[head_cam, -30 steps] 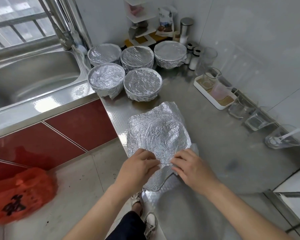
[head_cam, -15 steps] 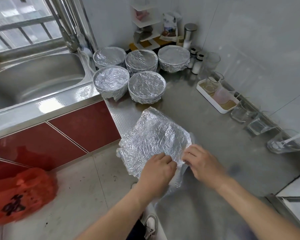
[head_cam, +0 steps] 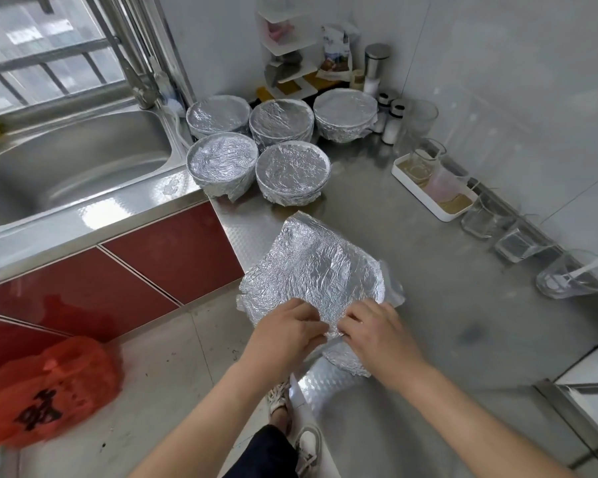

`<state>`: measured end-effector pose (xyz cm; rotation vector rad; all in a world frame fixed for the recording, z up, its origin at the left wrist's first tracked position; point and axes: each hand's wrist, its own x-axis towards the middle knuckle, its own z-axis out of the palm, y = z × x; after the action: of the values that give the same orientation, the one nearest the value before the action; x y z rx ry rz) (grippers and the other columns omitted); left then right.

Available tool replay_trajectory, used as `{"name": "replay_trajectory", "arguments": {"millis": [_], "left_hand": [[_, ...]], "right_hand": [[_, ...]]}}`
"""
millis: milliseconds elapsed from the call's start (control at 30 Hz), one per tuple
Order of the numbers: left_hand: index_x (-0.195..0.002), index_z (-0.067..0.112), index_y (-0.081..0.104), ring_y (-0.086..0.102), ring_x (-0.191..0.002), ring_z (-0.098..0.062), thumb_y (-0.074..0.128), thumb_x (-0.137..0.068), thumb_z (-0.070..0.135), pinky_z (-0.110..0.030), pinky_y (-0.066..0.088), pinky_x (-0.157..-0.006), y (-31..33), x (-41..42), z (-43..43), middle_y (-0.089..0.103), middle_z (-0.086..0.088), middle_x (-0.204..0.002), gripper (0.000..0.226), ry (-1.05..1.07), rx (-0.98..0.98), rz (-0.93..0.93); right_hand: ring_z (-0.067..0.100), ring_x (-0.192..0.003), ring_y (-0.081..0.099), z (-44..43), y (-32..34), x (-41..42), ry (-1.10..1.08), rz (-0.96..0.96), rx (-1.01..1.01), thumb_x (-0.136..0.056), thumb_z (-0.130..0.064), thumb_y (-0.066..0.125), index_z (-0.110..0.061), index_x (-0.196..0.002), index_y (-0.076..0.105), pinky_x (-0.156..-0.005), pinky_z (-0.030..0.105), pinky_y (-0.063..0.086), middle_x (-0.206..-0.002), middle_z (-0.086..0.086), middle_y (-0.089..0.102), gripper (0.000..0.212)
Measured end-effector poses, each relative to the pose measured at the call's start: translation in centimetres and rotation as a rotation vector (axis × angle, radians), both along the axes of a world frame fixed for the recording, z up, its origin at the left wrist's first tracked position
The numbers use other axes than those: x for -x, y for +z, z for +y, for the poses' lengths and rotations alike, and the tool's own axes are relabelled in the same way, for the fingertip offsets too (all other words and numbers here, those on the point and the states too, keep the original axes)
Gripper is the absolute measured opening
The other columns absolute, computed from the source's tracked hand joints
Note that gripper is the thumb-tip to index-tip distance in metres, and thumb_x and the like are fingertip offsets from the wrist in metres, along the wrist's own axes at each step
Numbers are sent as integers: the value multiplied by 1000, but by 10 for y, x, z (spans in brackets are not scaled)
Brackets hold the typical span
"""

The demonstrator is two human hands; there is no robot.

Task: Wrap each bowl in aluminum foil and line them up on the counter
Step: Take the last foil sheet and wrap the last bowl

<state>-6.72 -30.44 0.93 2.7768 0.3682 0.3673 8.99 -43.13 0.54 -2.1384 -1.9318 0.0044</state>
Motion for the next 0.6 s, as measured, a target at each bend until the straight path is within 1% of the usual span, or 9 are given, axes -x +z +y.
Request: {"name": "replay_trajectory", "arguments": {"millis": [67, 100, 167, 200, 300, 367, 467, 533, 600], "left_hand": [[-86, 28, 78, 59, -78, -12, 77, -77, 34, -22, 47, -63, -1, -3, 2, 65, 11, -81, 10, -12, -37, -6], [-83, 27, 77, 59, -76, -12, 72, -80, 35, -22, 48, -64, -2, -5, 3, 65, 11, -80, 9, -13, -55, -1], [-78, 25, 74, 57, -73, -13, 59, -84, 35, -28, 50, -68, -6, -12, -3, 64, 10, -76, 19, 3, -79, 31], [-75, 24, 72, 55, -70, -14, 59, -82, 32, -31, 50, -70, -7, -17, -9, 63, 9, -74, 17, 20, -88, 62], [-71, 21, 65, 53, -66, -17, 67, -78, 25, -34, 50, -69, -9, -33, -31, 59, 6, -69, 8, 66, -99, 87], [-79, 22, 67, 55, -73, -17, 70, -79, 30, -32, 50, -68, -7, -42, -38, 60, 5, -75, 8, 117, -82, 77], [-103, 23, 68, 56, -89, -18, 64, -84, 40, -31, 49, -74, -2, -42, -35, 63, 5, -94, 26, 164, 36, -11], [-109, 22, 70, 58, -101, -18, 53, -91, 40, -29, 50, -83, 1, -31, -27, 67, 5, -109, 30, 139, 73, -59], [-110, 22, 71, 58, -112, -17, 48, -93, 42, -28, 48, -94, 2, -17, -17, 67, 5, -119, 35, 105, 67, -48]], "right_hand": [[17, -74, 53, 2, -2, 1, 21, -51, -32, -67, -15, 79, -23, -72, 63, -69, 30, 33, -78, -6, 56, 19], [18, -73, 53, 2, -3, 0, 33, -74, -56, -70, -12, 73, -22, -71, 61, -68, 30, 29, -76, -6, 56, 15], [19, -71, 53, -1, -3, -5, 43, -101, -89, -73, -10, 57, -22, -69, 58, -67, 31, 27, -74, -5, 54, 12], [19, -72, 54, -1, -3, -10, 43, -107, -91, -72, -9, 53, -22, -69, 57, -67, 31, 26, -74, -5, 54, 14], [19, -82, 57, -2, -1, -28, 25, -117, -61, -65, -3, 66, -24, -71, 57, -70, 31, 26, -80, -8, 57, 23], [18, -90, 57, -2, 3, -38, 5, -93, -31, -60, -1, 74, -25, -76, 59, -72, 30, 28, -88, -9, 59, 32], [18, -99, 53, -6, 12, -43, 14, -2, -8, -57, 2, 65, -24, -91, 62, -71, 30, 36, -102, -6, 57, 43], [18, -97, 53, -10, 15, -39, 1, 132, -6, -61, -1, 55, -22, -97, 62, -72, 32, 46, -107, -4, 54, 42], [18, -97, 54, -12, 13, -32, -7, 236, -8, -71, -8, 56, -21, -100, 63, -77, 34, 50, -107, -5, 53, 33]]}}
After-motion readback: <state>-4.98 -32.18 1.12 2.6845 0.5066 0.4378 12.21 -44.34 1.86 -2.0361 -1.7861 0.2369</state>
